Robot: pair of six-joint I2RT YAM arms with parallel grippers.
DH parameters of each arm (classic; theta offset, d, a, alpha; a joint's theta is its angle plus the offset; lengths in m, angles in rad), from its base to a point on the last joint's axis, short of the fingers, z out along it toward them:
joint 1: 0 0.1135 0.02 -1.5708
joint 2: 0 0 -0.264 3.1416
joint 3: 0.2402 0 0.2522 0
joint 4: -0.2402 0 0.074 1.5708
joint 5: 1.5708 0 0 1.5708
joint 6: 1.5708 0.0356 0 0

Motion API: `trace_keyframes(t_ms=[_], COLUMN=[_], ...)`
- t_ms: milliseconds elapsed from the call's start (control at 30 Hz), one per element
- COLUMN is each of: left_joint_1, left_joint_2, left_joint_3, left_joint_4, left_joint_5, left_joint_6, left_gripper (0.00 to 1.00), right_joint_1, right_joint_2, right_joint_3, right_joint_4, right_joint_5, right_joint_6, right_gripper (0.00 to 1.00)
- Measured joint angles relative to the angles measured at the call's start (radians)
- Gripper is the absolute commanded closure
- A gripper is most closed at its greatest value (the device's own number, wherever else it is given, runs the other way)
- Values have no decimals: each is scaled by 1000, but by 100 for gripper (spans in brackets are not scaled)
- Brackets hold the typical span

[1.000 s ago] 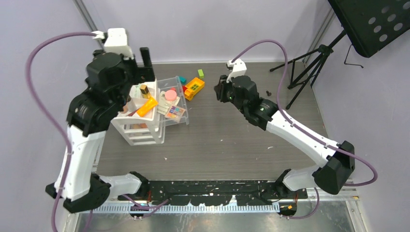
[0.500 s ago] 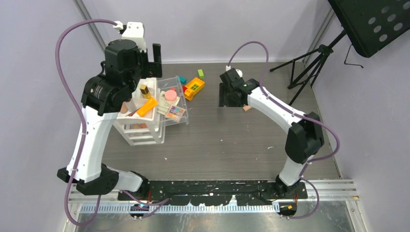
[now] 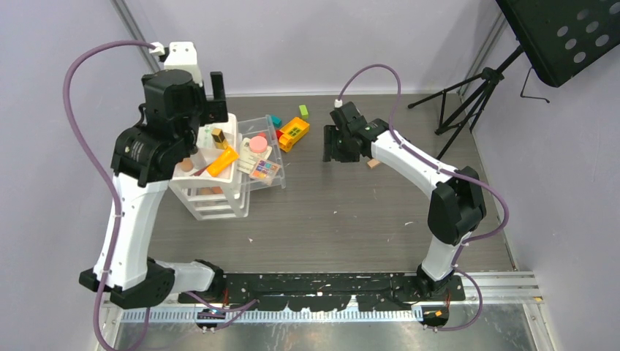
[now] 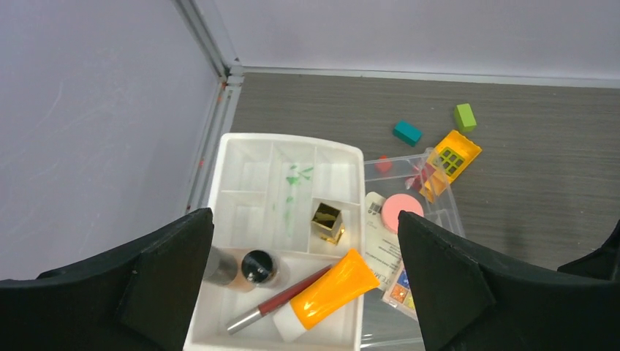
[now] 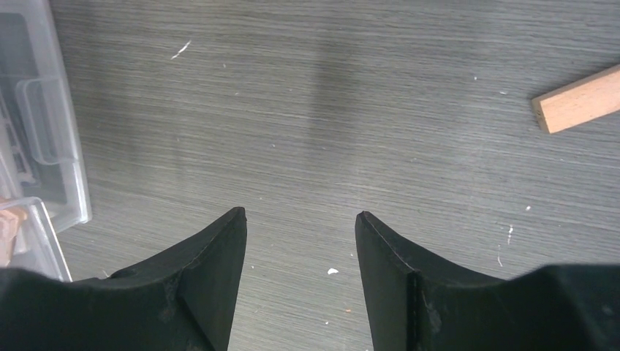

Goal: Organize the makeup
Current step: Close the drawer in the storage box.

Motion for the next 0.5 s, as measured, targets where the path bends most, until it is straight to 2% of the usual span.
trace_keyframes(t_ms=[333,400,500], left_joint_1=[26,76,221], left_joint_2=[-147,-156,-159], left_joint_3=[-134,-136,-133], left_joint_4=[17,15,6], left_joint_5=[-121,-111,-47], left_joint_6=[-13,-26,-68], left_gripper=[0,0,0], right_joint_1=[0,0,0], right_joint_2=[-12,-11,-11], right_joint_3=[-30,-30,-31], right_joint_4=[64,70,79], right_joint_5=[-77,-94,-114], right_joint_6=[-1,-1,2], right_gripper=[39,39,39])
